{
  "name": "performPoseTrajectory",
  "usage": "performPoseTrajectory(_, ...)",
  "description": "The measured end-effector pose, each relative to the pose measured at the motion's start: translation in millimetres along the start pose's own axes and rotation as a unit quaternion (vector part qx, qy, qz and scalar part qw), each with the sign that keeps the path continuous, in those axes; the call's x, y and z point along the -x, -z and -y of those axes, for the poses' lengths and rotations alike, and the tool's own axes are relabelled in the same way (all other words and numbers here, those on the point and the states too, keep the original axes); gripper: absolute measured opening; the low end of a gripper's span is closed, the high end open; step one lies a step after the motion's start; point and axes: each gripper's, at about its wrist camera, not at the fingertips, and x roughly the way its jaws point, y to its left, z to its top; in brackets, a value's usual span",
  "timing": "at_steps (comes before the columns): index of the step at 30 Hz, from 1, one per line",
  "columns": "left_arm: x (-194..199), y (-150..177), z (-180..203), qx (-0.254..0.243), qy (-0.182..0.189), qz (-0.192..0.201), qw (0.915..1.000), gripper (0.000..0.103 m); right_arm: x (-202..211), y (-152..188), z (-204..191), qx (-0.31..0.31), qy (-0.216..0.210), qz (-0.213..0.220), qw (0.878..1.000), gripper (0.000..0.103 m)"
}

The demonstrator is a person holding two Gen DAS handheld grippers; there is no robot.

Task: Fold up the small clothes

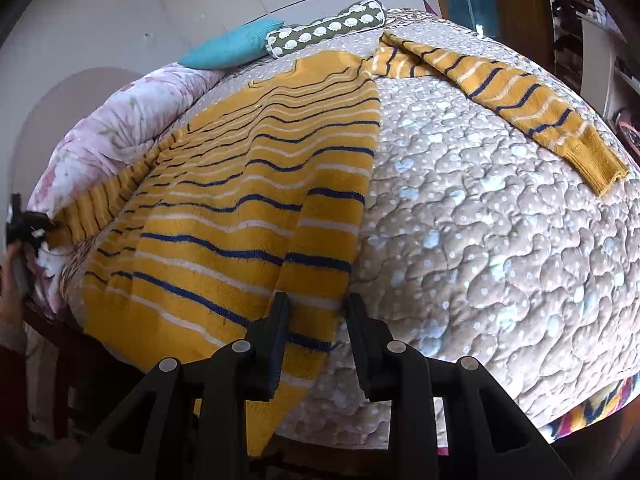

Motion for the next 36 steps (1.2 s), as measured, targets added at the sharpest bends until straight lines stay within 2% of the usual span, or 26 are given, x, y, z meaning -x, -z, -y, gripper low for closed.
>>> performPoseTrajectory(3, 7, -21, 20, -0.023, -0.012, 0.016, 0.9995, 0.007, -2, -2, 1, -0.006, -0.001, 0.002, 1.000, 0.032)
performPoseTrajectory(7, 11, -18, 65, -0.064, 0.004, 0.012, 0.9979, 0.007, -3, -4, 2, -0.010, -0.003, 0.004, 1.000, 0.032)
performPoseTrajectory(10, 13, -3, 121, -0.089, 0.049, -0.018, 0.9946, 0.007, -1, -3, 4, -0.015, -0.009, 0.008, 1.000, 0.032)
performPoseTrajectory(13, 15, 15, 193, -0.119, 0.110, -0.050, 0.9854, 0.007, 2, -1, 5, -0.022, -0.017, 0.017, 0.999, 0.032)
performPoseTrajectory(16, 26, 53, 280, -0.169, 0.180, -0.081, 0.9658, 0.007, 6, 2, 5, -0.015, -0.017, 0.026, 0.999, 0.032)
performPoseTrajectory(17, 30, 71, 317, -0.186, 0.215, -0.099, 0.9536, 0.007, 8, 3, 5, -0.015, -0.018, 0.027, 0.999, 0.032)
performPoseTrajectory(19, 39, 99, 363, -0.207, 0.260, -0.122, 0.9354, 0.007, 10, 4, 8, -0.020, -0.024, 0.029, 0.999, 0.032)
performPoseTrajectory(20, 48, 122, 394, -0.227, 0.288, -0.130, 0.9213, 0.007, 12, 6, 11, -0.024, -0.024, 0.031, 0.999, 0.032)
performPoseTrajectory(21, 53, 136, 413, -0.243, 0.305, -0.132, 0.9112, 0.008, 13, 7, 13, -0.028, -0.024, 0.032, 0.999, 0.032)
performPoseTrajectory(22, 58, 153, 433, -0.261, 0.320, -0.139, 0.9002, 0.014, 15, 7, 16, -0.032, -0.023, 0.033, 0.999, 0.032)
performPoseTrajectory(23, 61, 165, 443, -0.268, 0.328, -0.145, 0.8941, 0.020, 17, 9, 20, -0.036, -0.021, 0.034, 0.999, 0.032)
performPoseTrajectory(25, 67, 183, 450, -0.269, 0.348, -0.157, 0.8844, 0.055, 24, 11, 26, -0.044, -0.018, 0.038, 0.998, 0.032)
performPoseTrajectory(26, 73, 189, 446, -0.272, 0.354, -0.155, 0.8811, 0.060, 27, 12, 30, -0.048, -0.017, 0.041, 0.998, 0.032)
performPoseTrajectory(29, 79, 196, 427, -0.291, 0.350, -0.142, 0.8789, 0.064, 32, 13, 38, -0.052, -0.009, 0.045, 0.998, 0.034)
performPoseTrajectory(30, 81, 196, 414, -0.296, 0.340, -0.135, 0.8825, 0.066, 32, 12, 40, -0.055, -0.009, 0.045, 0.997, 0.034)
performPoseTrajectory(32, 81, 193, 383, -0.301, 0.302, -0.113, 0.8973, 0.069, 30, 9, 41, -0.059, -0.013, 0.046, 0.997, 0.034)
performPoseTrajectory(36, 70, 189, 315, -0.307, 0.224, -0.075, 0.9218, 0.072, 29, -6, 28, -0.043, -0.017, 0.052, 0.998, 0.034)
